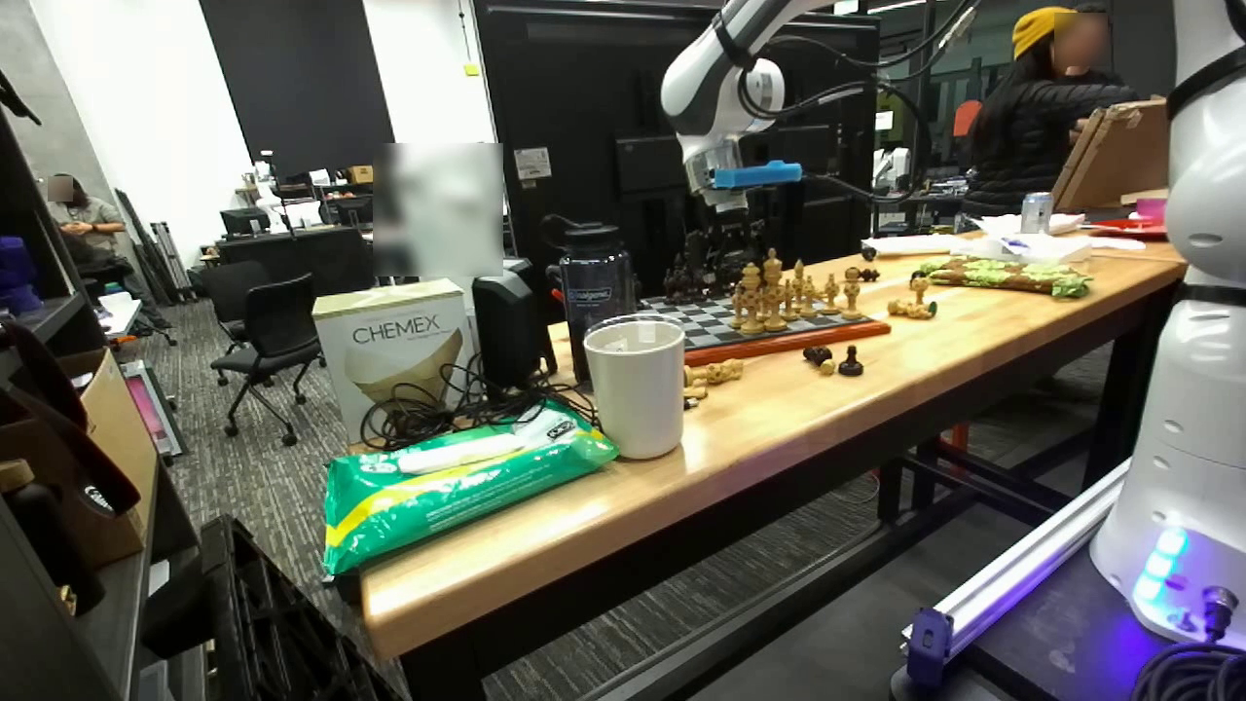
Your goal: Pick up the white rook from the left corner of the chess board and put it in front of the white queen
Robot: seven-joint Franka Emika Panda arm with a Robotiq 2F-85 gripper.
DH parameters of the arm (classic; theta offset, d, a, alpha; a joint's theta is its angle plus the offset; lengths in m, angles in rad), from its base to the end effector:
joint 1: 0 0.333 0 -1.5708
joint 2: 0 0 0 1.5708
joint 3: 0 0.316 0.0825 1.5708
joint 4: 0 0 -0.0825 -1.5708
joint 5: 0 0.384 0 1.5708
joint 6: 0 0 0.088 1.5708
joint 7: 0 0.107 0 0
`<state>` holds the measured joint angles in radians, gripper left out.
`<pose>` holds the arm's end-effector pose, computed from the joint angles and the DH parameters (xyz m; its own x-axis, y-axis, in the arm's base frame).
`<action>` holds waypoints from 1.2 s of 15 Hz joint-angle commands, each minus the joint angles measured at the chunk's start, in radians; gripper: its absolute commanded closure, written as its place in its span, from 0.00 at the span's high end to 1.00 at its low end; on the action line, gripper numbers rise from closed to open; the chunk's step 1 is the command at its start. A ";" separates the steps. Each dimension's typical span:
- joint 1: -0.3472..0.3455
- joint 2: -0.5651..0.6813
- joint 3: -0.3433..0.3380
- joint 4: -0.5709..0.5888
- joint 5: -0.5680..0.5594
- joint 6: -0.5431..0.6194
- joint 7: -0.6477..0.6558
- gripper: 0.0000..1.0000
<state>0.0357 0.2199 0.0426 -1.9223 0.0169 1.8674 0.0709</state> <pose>0.5709 0.0453 0.3584 0.9622 0.0011 -0.2722 -0.0001 -1.0000 -0.0042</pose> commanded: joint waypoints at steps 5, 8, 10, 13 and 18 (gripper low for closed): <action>0.006 -0.029 -0.001 -0.013 0.005 0.000 -0.005 1.00; 0.007 -0.035 -0.001 -0.009 0.002 0.000 -0.005 1.00; 0.006 -0.046 -0.002 -0.008 0.001 0.001 -0.003 1.00; 0.005 -0.067 -0.004 -0.002 -0.001 -0.003 0.001 1.00; 0.005 -0.133 -0.007 -0.015 -0.018 0.014 0.014 1.00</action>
<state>0.0366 0.1560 0.0411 -1.9069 0.0168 1.8678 0.0729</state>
